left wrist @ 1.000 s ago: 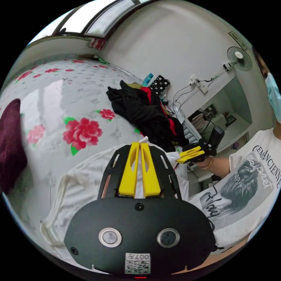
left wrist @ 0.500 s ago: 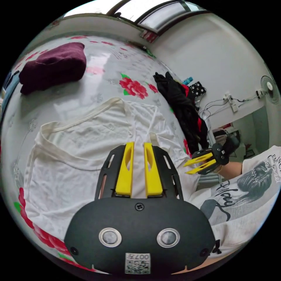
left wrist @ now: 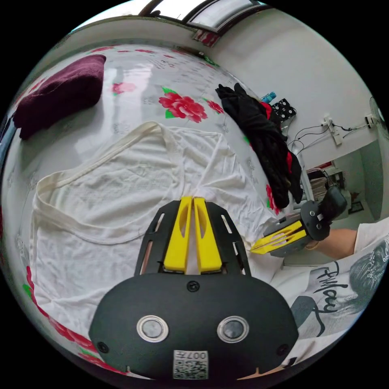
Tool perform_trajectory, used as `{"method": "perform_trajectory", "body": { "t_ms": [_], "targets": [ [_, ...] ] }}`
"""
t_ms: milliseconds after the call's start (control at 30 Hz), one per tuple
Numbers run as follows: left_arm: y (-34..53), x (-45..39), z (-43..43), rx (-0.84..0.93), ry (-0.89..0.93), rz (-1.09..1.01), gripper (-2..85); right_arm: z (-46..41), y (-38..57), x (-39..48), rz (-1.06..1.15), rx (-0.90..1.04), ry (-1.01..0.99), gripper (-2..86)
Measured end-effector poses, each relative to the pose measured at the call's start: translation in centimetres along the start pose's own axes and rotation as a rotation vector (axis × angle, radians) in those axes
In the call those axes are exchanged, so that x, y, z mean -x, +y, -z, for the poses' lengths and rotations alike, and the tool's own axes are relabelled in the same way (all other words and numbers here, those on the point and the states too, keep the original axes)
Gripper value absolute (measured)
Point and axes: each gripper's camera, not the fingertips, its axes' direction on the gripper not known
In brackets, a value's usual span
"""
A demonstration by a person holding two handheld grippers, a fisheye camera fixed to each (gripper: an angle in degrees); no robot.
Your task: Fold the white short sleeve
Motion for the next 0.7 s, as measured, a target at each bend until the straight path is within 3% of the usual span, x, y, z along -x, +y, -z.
{"method": "perform_trajectory", "body": {
  "t_ms": [100, 233, 333, 467, 600, 700],
  "targets": [
    [1.6, 1.2, 1.2, -0.006, -0.011, 0.031, 0.8, 0.1, -0.5, 0.2, 0.011, -0.002, 0.012, 0.4],
    [3.8, 2.1, 3.2, -0.038, -0.011, 0.046, 4.1, 2.6, -0.6, -1.1, -0.088, -0.149, 0.115, 2.0],
    [6.9, 2.5, 5.6, -0.051, -0.025, 0.066, 5.1, 1.7, -1.0, -3.1, -0.157, -0.032, 0.050, 3.6],
    [15.8, 2.7, 11.4, -0.077, -0.122, 0.131, 5.9, 4.4, 3.0, -3.2, -0.231, -0.092, 0.067, 4.9],
    [29.2, 4.0, 16.8, -0.063, -0.267, 0.404, 7.6, 7.6, 11.2, -2.9, -0.393, -0.104, 0.152, 6.6],
    [38.1, 4.4, 18.6, -0.017, -0.329, 0.592, 9.2, 7.0, 15.9, -2.6, -0.471, 0.003, 0.186, 7.3]
  ]
}}
